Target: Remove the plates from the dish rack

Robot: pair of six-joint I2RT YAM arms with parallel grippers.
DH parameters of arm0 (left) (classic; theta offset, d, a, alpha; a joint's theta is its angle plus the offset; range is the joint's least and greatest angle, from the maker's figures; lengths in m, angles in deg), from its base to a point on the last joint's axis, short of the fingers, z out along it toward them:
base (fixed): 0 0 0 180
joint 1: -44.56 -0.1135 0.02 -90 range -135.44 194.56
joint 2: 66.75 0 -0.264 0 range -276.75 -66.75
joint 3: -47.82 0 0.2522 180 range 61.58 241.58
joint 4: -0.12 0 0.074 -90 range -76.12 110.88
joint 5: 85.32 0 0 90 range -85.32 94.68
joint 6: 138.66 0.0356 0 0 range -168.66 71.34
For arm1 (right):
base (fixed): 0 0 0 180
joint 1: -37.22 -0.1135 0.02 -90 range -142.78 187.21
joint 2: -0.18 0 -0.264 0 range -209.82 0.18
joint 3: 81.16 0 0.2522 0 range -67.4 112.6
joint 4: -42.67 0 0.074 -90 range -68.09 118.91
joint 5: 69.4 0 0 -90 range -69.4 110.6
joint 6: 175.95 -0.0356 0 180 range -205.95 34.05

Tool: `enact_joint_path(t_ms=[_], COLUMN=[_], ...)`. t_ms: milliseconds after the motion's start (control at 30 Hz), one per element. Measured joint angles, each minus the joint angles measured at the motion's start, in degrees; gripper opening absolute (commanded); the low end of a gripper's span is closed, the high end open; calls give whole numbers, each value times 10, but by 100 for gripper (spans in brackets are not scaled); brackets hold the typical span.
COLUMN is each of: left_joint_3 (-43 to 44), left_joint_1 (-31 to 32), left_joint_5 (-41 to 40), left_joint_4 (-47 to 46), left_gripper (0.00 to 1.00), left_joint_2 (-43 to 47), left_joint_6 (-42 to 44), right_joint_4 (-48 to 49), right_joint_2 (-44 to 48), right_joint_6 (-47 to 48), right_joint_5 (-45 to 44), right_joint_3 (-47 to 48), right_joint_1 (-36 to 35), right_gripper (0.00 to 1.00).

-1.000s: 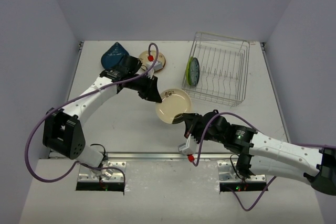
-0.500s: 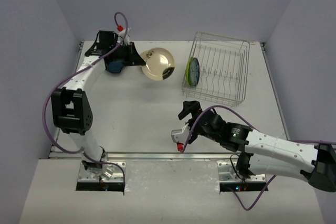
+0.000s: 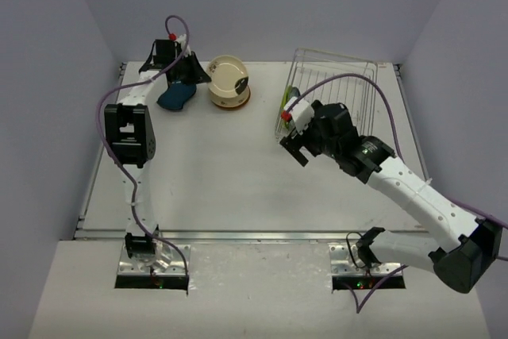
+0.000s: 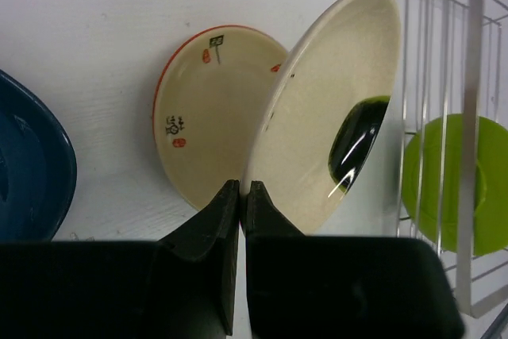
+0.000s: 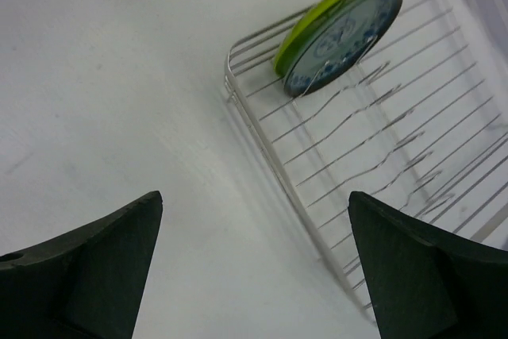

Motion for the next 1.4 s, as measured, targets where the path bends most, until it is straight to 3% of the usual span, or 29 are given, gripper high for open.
enact_joint_path(t_ms=[100, 167, 333, 500, 667, 867, 1067, 1167, 1400], left_joint_3=[18, 21, 31, 33, -49, -201, -252, -275, -300], left_joint_1=[0, 0, 1, 5, 9, 7, 5, 5, 5], left_joint_5=[-10, -15, -20, -27, -67, -157, -189, -190, -190], left_joint_4=[4, 7, 9, 3, -17, -40, -93, -101, -85], left_gripper=[0, 6, 41, 65, 88, 89, 89, 89, 90], left_joint_2=[-46, -67, -88, -82, -15, 172, 333, 374, 378], left_joint_6=[-8, -14, -27, -27, -20, 2, 33, 43, 53], right_joint_4=[-30, -51, -82, -80, -78, -79, -90, -89, -83], right_joint_2=[-19, -35, -127, -264, -358, -429, -468, -476, -490], right_joint_6=[-95, -155, -285, -363, -395, -413, -413, -413, -410], right_joint_5=[28, 55, 121, 154, 162, 143, 121, 116, 111], right_joint_3=[29, 46, 140, 286, 356, 382, 391, 407, 427], right_joint_1=[42, 70, 156, 204, 207, 207, 208, 208, 208], right_gripper=[99, 99, 91, 76, 60, 48, 45, 45, 45])
